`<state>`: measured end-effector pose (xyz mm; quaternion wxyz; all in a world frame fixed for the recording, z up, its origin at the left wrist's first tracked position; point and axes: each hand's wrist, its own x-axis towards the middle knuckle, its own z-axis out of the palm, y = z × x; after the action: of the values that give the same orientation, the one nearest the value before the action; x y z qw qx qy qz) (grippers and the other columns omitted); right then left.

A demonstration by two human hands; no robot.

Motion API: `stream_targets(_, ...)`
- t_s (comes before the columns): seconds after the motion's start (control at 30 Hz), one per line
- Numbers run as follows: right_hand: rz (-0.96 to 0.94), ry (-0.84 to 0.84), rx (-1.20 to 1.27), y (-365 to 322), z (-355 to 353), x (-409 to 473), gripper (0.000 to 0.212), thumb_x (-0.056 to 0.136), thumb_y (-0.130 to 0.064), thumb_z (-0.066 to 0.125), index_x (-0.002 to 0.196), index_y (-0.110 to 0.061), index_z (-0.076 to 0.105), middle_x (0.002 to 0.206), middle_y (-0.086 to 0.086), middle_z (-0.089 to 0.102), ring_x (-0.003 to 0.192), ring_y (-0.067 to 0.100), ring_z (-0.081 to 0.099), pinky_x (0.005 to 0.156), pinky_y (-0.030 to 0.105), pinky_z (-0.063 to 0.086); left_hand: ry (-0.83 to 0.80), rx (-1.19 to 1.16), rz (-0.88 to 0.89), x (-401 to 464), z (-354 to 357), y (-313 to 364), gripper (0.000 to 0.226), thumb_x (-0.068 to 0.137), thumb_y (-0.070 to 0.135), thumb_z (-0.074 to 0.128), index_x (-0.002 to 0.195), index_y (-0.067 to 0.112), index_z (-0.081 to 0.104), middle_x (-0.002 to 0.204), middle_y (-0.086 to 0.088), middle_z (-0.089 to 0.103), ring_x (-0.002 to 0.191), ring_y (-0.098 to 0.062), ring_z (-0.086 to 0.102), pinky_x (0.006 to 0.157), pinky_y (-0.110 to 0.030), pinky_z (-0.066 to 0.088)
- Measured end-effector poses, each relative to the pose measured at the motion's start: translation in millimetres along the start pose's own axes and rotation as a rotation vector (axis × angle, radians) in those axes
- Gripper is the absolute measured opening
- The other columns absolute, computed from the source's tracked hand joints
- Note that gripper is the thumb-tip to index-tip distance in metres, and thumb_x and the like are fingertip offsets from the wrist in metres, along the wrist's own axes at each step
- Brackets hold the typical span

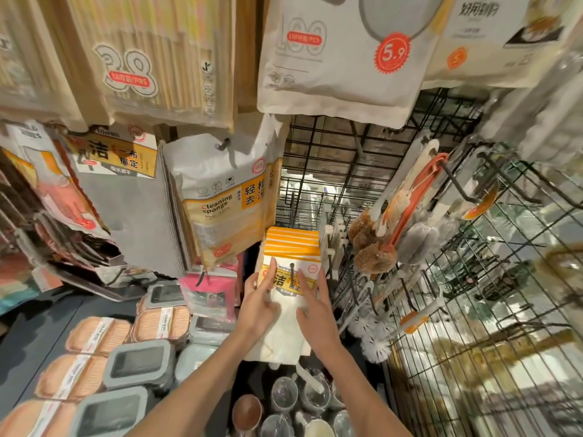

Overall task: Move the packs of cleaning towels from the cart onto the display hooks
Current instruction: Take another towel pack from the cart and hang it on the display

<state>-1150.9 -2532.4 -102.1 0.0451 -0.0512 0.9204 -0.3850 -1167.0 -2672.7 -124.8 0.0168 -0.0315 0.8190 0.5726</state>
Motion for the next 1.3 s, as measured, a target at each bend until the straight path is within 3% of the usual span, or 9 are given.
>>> stream_targets(0.13,0.013,-0.028,-0.03,-4,-5,9,0.089,0.091,0.003,0.046,0.139,-0.052,-0.005,0.144,-0.024,-0.028,0.137,0.016,0.036,0.054,0.01,0.044,-0.01,0.014,-0.021,12,-2,3,0.095,0.082,-0.019,0.052,0.143,0.042,0.011,0.145,-0.004,0.02,0.075,0.012,0.047,0.07,-0.004,0.043)
stream_targets(0.23,0.012,-0.047,-0.062,-7,-8,12,0.092,0.09,0.006,0.045,0.139,-0.054,-0.003,0.143,-0.025,-0.029,0.141,0.014,0.029,0.055,0.017,0.048,-0.04,0.1,-0.033,16,-9,9,0.096,0.083,-0.013,0.055,0.146,0.039,0.005,0.149,-0.01,0.022,0.123,-0.017,0.045,0.098,-0.018,0.039)
stream_targets(0.3,0.017,-0.053,-0.09,-10,-10,14,0.091,0.09,0.006,0.045,0.138,-0.055,-0.002,0.145,-0.025,-0.028,0.144,0.012,0.02,0.064,0.03,0.055,-0.05,0.184,-0.053,18,-13,14,0.09,0.084,-0.006,0.058,0.15,0.035,0.012,0.152,-0.012,0.022,0.137,-0.03,0.031,0.106,-0.029,0.032)
stream_targets(0.43,0.029,-0.055,-0.105,-15,-14,14,0.088,0.09,0.004,0.046,0.143,-0.05,0.002,0.148,-0.021,-0.029,0.144,0.014,0.017,0.077,0.034,0.056,-0.159,0.12,-0.054,13,-20,22,0.103,0.08,-0.016,0.056,0.148,0.031,-0.005,0.152,-0.016,0.015,0.14,-0.029,0.026,0.111,-0.039,0.032)
stream_targets(0.6,0.024,-0.055,-0.055,-13,-12,7,0.084,0.09,0.004,0.047,0.148,-0.041,0.007,0.152,-0.016,-0.026,0.146,0.012,0.001,0.086,0.021,0.046,-0.117,0.187,-0.048,0,-18,29,0.09,0.082,0.003,0.07,0.151,0.023,0.017,0.159,-0.006,0.012,0.146,-0.024,0.013,0.115,-0.028,0.015)
stream_targets(0.73,-0.005,-0.113,-0.112,-13,-10,-6,0.081,0.091,-0.002,0.048,0.149,-0.038,0.005,0.15,-0.018,-0.025,0.145,0.011,-0.01,0.099,0.021,0.035,-0.103,0.17,-0.045,-21,-19,32,0.088,0.084,0.005,0.068,0.151,0.024,0.014,0.16,-0.007,0.005,0.147,-0.022,0.006,0.116,-0.041,0.025)
stream_targets(0.83,-0.066,-0.139,-0.234,-20,-10,-18,0.074,0.094,-0.012,0.051,0.151,-0.022,0.007,0.158,-0.001,-0.013,0.147,0.018,-0.006,0.116,0.029,0.017,-0.025,0.238,-0.015,-43,-27,40,0.075,0.084,0.016,0.068,0.147,0.025,0.029,0.159,-0.007,0.013,0.147,-0.02,0.011,0.117,-0.037,0.02)
stream_targets(0.97,-0.142,-0.095,-0.203,-38,-14,-39,0.065,0.095,-0.025,0.052,0.15,-0.014,0.019,0.158,0.005,0.011,0.147,0.019,0.006,0.118,0.027,0.006,0.082,0.298,-0.004,-73,-45,50,0.063,0.085,0.018,0.067,0.142,0.023,0.042,0.149,-0.012,0.033,0.139,-0.024,0.03,0.112,-0.033,0.028)
stream_targets(1.3,-0.514,-0.389,-0.26,-158,28,-88,0.063,0.092,-0.035,0.056,0.147,-0.02,0.028,0.156,0.002,0.021,0.144,0.018,0.017,0.117,0.034,0.017,0.452,0.355,-0.076,-200,-142,46,0.068,0.083,0.021,0.068,0.144,0.022,0.039,0.145,-0.005,0.039,0.134,-0.022,0.037,0.109,-0.031,0.03)
